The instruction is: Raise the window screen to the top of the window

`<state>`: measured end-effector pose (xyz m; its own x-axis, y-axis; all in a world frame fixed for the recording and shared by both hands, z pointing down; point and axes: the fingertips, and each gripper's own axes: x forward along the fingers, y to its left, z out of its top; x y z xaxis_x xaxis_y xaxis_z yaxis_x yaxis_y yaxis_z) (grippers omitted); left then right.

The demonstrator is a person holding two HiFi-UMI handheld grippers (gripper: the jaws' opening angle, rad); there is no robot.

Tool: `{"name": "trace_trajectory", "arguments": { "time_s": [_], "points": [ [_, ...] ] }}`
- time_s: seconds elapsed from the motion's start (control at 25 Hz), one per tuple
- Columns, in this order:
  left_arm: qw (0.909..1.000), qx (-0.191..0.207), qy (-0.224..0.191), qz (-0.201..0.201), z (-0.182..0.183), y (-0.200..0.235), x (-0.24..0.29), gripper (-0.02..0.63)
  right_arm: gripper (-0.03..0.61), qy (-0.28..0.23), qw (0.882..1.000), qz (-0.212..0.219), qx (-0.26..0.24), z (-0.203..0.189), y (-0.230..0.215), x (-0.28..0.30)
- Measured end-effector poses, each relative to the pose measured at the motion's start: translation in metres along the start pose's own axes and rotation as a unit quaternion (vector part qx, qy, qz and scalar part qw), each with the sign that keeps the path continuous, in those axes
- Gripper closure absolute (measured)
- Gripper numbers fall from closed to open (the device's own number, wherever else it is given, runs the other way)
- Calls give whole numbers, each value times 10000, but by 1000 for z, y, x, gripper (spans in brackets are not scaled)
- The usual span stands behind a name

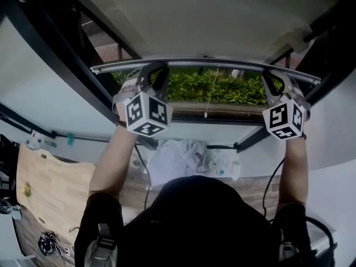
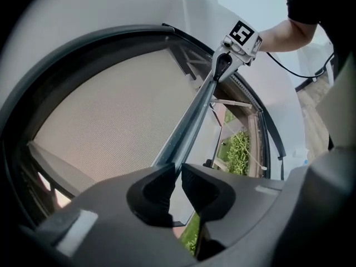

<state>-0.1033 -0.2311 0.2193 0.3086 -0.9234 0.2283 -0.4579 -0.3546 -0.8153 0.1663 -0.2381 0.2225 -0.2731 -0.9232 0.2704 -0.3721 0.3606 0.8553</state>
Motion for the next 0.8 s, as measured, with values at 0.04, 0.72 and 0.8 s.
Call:
{"name": "trace_trajectory", "arguments": {
  "time_s": [0.04, 0.72, 0.8],
  "points": [
    [10000, 26, -28, 52, 3, 5, -1, 574, 540, -38, 10000, -43, -22, 4, -5, -2],
    [9997, 208, -75, 81, 23, 37, -11, 575, 540, -214, 9995, -184, -126, 24, -36, -12],
    [9996, 227, -94, 135, 26, 42, -12, 575, 540, -252, 9994, -217, -105, 27, -42, -13]
  ]
}}
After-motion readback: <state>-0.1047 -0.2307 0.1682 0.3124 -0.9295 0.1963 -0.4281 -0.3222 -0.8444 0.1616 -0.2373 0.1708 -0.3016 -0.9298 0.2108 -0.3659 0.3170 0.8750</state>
